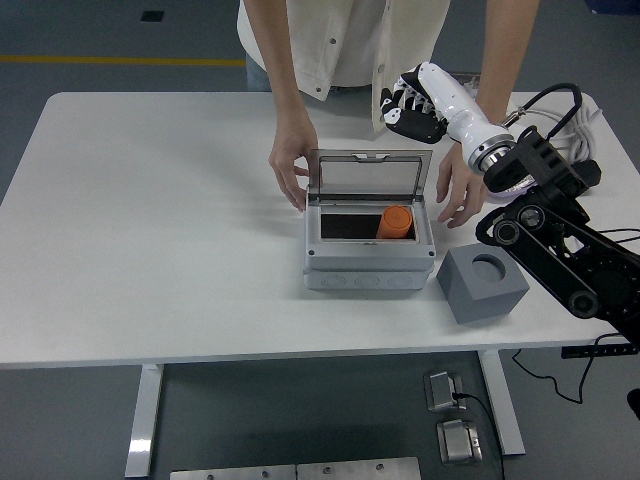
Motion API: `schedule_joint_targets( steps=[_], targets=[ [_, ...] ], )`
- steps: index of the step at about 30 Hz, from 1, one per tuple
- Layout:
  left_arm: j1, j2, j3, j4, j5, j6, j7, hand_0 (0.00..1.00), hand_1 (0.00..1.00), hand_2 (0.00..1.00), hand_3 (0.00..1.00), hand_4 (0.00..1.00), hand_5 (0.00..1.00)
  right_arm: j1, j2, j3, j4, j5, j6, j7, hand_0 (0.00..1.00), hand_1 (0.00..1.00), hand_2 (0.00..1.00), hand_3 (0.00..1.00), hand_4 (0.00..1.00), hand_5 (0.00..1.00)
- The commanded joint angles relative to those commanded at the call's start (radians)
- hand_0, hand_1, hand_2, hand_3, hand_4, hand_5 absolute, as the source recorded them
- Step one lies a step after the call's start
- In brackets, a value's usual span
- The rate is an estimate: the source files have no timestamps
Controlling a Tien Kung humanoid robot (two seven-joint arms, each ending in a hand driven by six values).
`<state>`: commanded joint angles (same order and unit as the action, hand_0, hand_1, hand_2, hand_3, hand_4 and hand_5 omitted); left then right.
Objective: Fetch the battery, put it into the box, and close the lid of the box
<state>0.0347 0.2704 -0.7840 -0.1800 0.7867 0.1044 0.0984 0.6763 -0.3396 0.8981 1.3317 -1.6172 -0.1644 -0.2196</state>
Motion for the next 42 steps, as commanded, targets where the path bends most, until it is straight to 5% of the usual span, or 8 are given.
schedule_joint_targets(
  steps=[3, 8, 9, 14, 15, 20, 21, 42],
  targets=[
    [-0.001, 0.001, 0.0, 0.0, 0.001, 0.0, 0.0, 0.463, 0.583, 0.546, 0.54, 0.352, 0.002, 0.008, 0.01, -0.016, -0.023, -0.007, 0.004, -0.005, 0.089, 0.213, 0.241, 0.307, 0.295, 0.286],
    [-0.002, 0.0, -0.001, 0.0, 0.004, 0.0, 0.001, 0.463, 0.583, 0.546, 0.54, 0.352, 0.002, 0.016, 0.027, -0.038, -0.062, -0.013, 0.006, -0.007, 0.089, 0.213, 0.241, 0.307, 0.295, 0.286],
    [-0.003, 0.0, -0.001, 0.0, 0.005, 0.0, 0.001, 0.463, 0.582, 0.546, 0.54, 0.351, 0.002, 0.017, 0.03, -0.042, -0.069, -0.014, 0.006, -0.007, 0.363, 0.397, 0.467, 0.543, 0.635, 0.258],
    [-0.003, -0.001, -0.004, 0.0, 0.009, 0.0, 0.002, 0.463, 0.582, 0.546, 0.54, 0.351, 0.002, 0.021, 0.041, -0.054, -0.097, -0.022, 0.007, -0.009, 0.363, 0.397, 0.467, 0.543, 0.635, 0.258],
    [-0.004, -0.001, -0.005, 0.0, 0.01, 0.0, 0.002, 0.462, 0.582, 0.546, 0.54, 0.349, 0.002, 0.022, 0.042, -0.055, -0.1, -0.023, 0.007, -0.009, 0.569, 0.532, 0.577, 0.625, 0.563, 0.445],
    [-0.003, -0.001, -0.011, 0.0, 0.017, 0.001, 0.004, 0.462, 0.582, 0.546, 0.54, 0.349, 0.002, 0.023, 0.043, -0.058, -0.105, -0.03, 0.009, -0.011, 0.569, 0.532, 0.577, 0.625, 0.563, 0.445],
    [-0.003, -0.001, -0.012, 0.0, 0.018, 0.001, 0.004, 0.463, 0.58, 0.545, 0.539, 0.345, 0.002, 0.024, 0.043, -0.059, -0.105, -0.03, 0.01, -0.011, 0.71, 0.631, 0.64, 0.637, 0.695, 0.689],
    [-0.004, -0.001, -0.011, 0.0, 0.019, 0.0, 0.004, 0.462, 0.58, 0.544, 0.54, 0.343, 0.002, 0.018, 0.044, -0.119, -0.114, -0.026, 0.015, -0.02, 0.731, 0.627, 0.626, 0.628, 0.707, 0.692]
  ],
)
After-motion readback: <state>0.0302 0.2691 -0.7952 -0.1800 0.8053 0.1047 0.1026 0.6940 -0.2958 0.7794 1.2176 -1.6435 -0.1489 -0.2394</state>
